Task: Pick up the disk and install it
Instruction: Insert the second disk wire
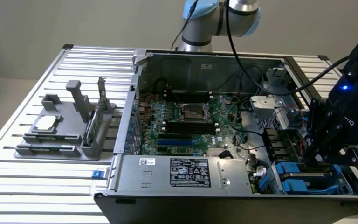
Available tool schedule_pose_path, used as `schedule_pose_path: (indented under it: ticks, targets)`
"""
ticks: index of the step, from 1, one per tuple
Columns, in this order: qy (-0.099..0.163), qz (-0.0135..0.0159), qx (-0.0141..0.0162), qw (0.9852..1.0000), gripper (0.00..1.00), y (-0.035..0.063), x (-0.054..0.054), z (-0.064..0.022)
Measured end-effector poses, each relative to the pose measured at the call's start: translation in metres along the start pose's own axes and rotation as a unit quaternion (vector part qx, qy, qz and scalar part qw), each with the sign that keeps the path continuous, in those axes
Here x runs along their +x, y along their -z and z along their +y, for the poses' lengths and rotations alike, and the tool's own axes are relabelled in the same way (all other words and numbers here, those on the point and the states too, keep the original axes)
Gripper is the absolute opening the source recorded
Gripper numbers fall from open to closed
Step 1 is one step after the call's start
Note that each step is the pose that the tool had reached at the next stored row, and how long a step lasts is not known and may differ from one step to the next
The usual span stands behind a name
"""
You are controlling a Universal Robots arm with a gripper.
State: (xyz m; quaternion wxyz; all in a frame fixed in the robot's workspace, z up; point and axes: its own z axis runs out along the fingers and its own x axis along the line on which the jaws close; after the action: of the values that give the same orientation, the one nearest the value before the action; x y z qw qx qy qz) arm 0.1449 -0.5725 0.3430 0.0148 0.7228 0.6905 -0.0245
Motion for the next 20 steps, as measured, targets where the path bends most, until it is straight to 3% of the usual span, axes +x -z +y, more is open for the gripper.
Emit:
schedule_pose_path:
  ticks: [12,20]
  targets:
    - [0.001,0.0062,-0.0007,1.0000,0.16,-0.0037,-0.0014,0.0001]
    - [0.006,0.0123,-0.0007,0.9999,0.16,-0.0057,-0.0038,0.0002]
